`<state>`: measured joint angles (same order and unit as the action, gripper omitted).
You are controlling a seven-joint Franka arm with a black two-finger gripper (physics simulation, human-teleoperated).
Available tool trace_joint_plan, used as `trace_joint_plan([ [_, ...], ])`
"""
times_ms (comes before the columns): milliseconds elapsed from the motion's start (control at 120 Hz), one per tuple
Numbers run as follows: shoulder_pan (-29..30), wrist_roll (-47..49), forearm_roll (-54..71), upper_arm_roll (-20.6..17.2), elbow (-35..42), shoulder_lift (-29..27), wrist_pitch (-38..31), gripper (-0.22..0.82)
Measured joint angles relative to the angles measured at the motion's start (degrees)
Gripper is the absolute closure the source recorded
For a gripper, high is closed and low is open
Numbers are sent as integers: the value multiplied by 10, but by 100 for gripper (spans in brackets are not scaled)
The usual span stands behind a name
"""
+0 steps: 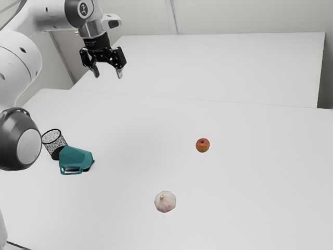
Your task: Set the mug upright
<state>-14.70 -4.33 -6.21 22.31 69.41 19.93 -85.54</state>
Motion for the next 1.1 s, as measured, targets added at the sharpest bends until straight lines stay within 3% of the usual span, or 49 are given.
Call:
trace_joint_plan([
  [133,2,-9,-2,3,3,-4,6,0],
  [225,0,-13,-12,8,42,-36,6,0],
  [517,-16,-11,3,-16,479,-358,-158,0],
  [775,-17,-12,73,-23,695,-527,-322,0],
  [933,-8,-22,106,-16,790,-586,-410,0],
  [1000,0,-31,120,-1,813,-606,-435,0],
  [1100,-4,-50,148,63,838,-638,-460,0],
])
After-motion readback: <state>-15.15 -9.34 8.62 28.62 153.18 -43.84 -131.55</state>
